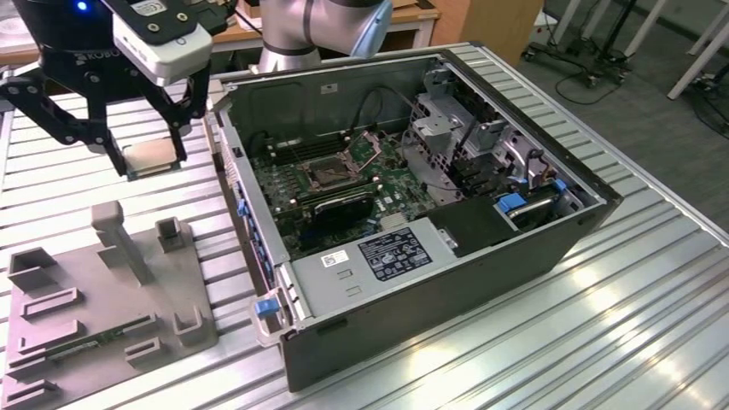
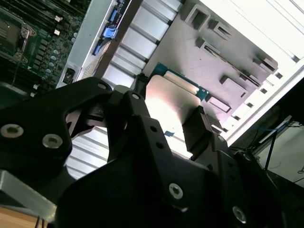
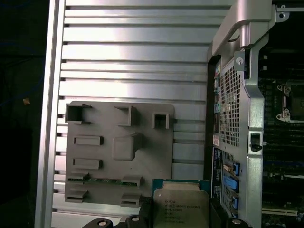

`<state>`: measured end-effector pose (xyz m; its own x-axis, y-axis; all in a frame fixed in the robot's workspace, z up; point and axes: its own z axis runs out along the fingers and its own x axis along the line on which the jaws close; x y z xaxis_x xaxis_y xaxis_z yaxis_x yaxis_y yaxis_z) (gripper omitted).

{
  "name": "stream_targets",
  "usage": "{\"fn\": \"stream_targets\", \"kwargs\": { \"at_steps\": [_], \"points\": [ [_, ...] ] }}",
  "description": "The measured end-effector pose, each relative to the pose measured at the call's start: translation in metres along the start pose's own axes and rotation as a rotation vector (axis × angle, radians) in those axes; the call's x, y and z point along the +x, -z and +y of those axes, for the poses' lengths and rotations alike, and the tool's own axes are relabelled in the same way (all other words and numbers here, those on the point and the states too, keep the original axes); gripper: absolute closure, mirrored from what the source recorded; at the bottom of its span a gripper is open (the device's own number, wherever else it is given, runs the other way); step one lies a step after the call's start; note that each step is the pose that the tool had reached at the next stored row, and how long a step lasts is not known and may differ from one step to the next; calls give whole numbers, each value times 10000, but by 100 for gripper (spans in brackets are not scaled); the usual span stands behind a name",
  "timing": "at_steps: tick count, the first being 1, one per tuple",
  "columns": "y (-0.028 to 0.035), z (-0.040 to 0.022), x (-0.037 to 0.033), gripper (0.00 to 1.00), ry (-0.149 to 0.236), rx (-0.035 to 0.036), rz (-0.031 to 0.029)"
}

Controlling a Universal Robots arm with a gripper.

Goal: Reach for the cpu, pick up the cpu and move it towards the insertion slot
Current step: 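Pick up the cpu and move it towards the insertion slot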

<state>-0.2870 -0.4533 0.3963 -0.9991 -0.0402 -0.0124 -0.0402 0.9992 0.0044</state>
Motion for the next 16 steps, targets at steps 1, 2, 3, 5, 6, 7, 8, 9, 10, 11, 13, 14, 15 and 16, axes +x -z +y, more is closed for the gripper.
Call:
{"fn": "stream_targets", "kwargs": {
  "at_steps": [1, 2, 3, 5, 6, 7, 8, 9, 10, 11, 13, 14, 15, 16],
  "points": [
    [0, 0, -7, 45, 0, 1, 0],
    [0, -1, -15, 45, 0, 0, 0],
    [0, -1, -23, 45, 0, 0, 0],
    [-1, -2, -37, 45, 0, -1, -1],
    [-1, -2, -44, 45, 0, 0, 0],
    [-1, -2, -51, 45, 0, 0, 0],
    [-1, -2, -59, 45, 0, 0, 0],
    [-1, -3, -66, 45, 0, 0, -1],
    [-1, -3, -74, 45, 0, 0, 0],
    [-1, -3, -81, 45, 0, 0, 0],
    [-1, -4, -96, 45, 1, 0, 0],
    [-1, -4, -104, 45, 0, 0, 0],
    [-1, -4, -111, 45, 0, 0, 1],
    [-1, -5, -118, 45, 0, 0, 0]
  ]
}}
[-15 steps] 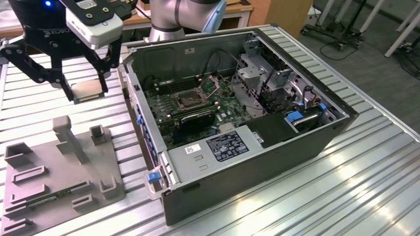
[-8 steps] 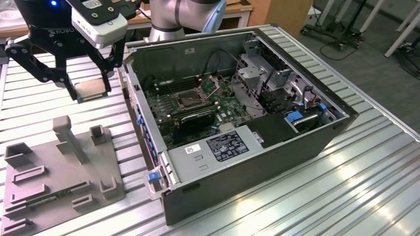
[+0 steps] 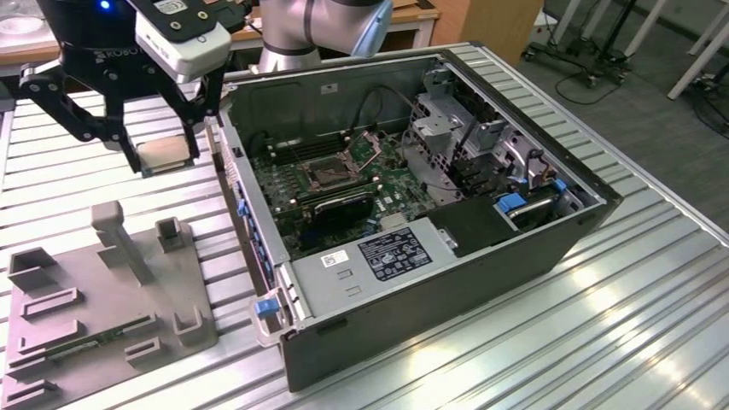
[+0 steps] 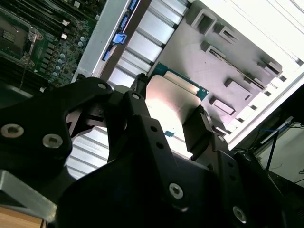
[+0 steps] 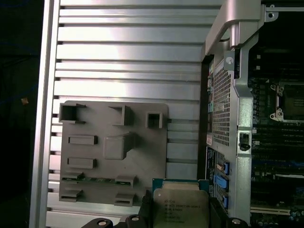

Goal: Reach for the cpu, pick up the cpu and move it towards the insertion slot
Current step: 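Pick up the cpu and move it towards the insertion slot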

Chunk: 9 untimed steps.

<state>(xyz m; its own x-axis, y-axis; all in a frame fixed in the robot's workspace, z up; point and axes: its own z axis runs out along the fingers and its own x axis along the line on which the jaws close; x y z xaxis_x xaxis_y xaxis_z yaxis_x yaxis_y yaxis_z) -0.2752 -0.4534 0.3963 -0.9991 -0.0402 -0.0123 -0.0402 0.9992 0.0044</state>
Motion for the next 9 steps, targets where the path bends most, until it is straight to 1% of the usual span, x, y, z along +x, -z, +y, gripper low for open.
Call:
{"fn": "stream_targets", "kwargs": {
  "at_steps": [9],
  "points": [
    [-1, -3, -68, 45, 0, -1, -1]
  ]
}}
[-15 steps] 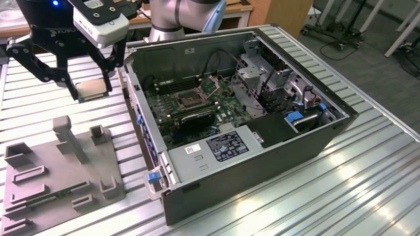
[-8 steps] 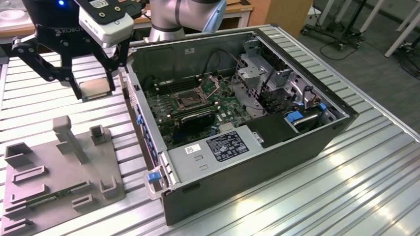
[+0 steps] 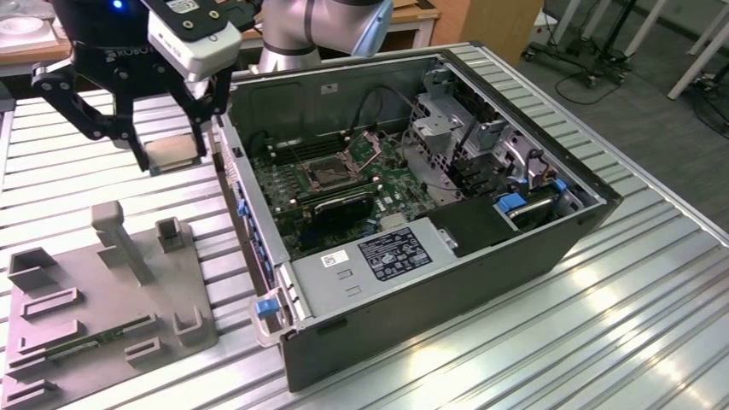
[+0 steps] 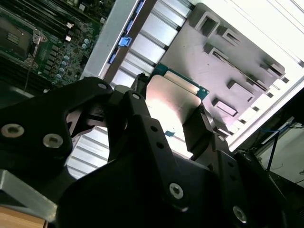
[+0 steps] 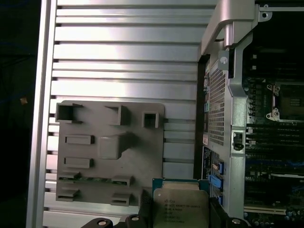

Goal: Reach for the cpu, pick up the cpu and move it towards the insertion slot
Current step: 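Pick up the cpu and move it towards the insertion slot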

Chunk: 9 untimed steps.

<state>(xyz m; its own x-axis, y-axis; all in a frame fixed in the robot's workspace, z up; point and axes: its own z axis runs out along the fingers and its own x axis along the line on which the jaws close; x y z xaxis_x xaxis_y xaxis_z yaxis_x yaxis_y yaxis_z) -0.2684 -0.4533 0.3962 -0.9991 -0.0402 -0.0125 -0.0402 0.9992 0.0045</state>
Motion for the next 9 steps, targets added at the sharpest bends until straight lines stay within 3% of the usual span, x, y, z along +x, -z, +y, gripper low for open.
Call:
{"fn": "stream_targets", "kwargs": {
  "at_steps": [9],
  "points": [
    [0, -3, -72, 45, 0, 1, 1]
  ]
}}
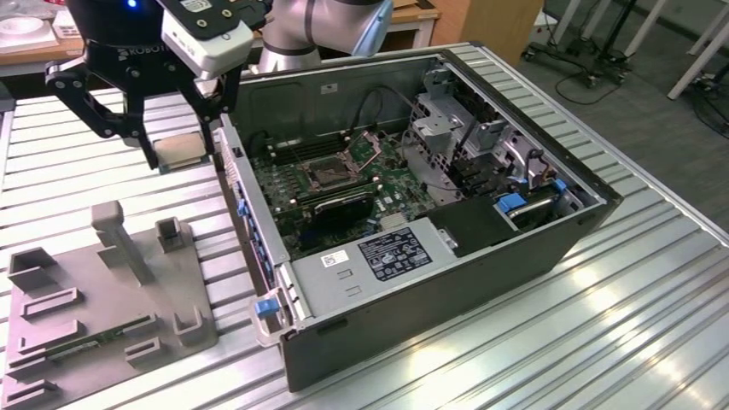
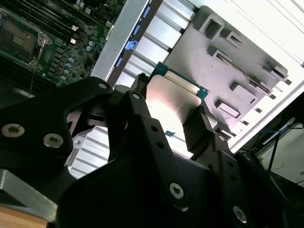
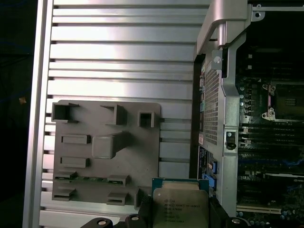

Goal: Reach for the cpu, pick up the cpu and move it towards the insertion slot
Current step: 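Pick up the cpu and move it towards the insertion slot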

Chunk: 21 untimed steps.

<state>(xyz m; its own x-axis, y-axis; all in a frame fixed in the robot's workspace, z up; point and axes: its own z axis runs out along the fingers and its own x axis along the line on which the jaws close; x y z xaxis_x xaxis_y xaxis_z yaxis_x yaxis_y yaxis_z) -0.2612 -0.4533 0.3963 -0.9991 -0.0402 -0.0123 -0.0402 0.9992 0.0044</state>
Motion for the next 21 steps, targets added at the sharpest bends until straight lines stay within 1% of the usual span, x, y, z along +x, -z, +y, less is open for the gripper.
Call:
{"fn": "stream_targets", "kwargs": {
  "at_steps": [6, 13, 21],
  "points": [
    [0, -1, -18, 45, 1, 0, 0],
    [-1, -4, -89, 45, 0, 0, 0],
    [-2, -6, -153, 45, 0, 0, 0]
  ]
}}
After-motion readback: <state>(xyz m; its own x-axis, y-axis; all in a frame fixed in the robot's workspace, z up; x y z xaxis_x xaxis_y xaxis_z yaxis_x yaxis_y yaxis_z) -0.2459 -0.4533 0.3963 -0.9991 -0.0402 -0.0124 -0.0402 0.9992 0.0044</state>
